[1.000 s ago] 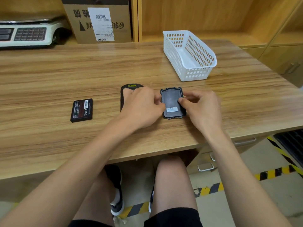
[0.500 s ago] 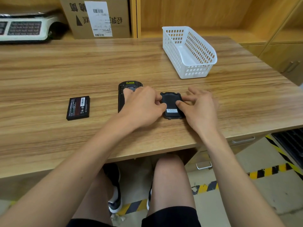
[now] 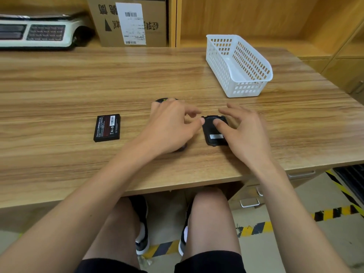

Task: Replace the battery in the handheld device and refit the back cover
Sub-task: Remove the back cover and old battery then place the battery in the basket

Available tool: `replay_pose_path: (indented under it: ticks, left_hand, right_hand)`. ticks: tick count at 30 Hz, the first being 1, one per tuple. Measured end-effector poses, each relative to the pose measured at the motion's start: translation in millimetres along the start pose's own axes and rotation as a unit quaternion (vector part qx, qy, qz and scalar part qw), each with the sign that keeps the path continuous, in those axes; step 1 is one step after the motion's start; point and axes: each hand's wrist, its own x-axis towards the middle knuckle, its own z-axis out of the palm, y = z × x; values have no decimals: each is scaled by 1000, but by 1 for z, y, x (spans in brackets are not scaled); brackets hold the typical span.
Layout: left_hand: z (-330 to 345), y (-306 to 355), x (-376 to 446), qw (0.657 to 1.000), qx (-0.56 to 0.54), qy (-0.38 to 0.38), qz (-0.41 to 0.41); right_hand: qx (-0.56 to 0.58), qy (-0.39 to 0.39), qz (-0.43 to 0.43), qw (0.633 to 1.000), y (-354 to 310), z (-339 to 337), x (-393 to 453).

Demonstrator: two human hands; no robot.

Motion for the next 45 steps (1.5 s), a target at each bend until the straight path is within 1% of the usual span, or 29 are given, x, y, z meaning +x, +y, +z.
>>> replay_pose_path:
  ticks: [4,12,15,17,24,26,28,30,32,37,41,45]
  left_hand:
    - [-22,-20,-7,999,-38,33,13]
    - [-39,-62,-28,999,-42,2,8]
    - [-37,-69,-33,999,-35,-25,3]
    - [-37,-71,-35,999,-39,-36,-3]
    - [-38,-76,-38,997,-62,-46,-5]
    - [-38,-77,-37,997,-54,-49,2]
    - [-38,-77,-37,998,-27,-57,29]
    - [-36,-77,-39,995,12,-68,66]
    - [-33,-78,-41,993,43,-76,84]
    - [-26,-76,-46,987,99,-70,102]
    - [-24,-77,-47,989,96,-57,97]
    - [-24,-77,-46,993,66,-45,91]
  right_hand:
    - [61,-59,-43,995,-19,4,-1]
    - [31,-147,-74,986,-42,20,-1]
    - [5,-167,-78,983,-40,25,2]
    - [9,-174,-96,980,-40,27,3]
    - [28,-208,-121,970,-44,21,5]
    - [24,-210,-128,969,-44,20,7]
    - [-1,-206,-149,967,-42,20,9]
    - [-44,-204,-195,958,-39,21,11]
    - [-88,-197,-245,945,-34,25,11]
    - [-187,-137,-316,920,-30,33,4]
    - [-184,-94,-349,914,-29,36,1]
    - [-185,-91,-339,918,-26,38,0]
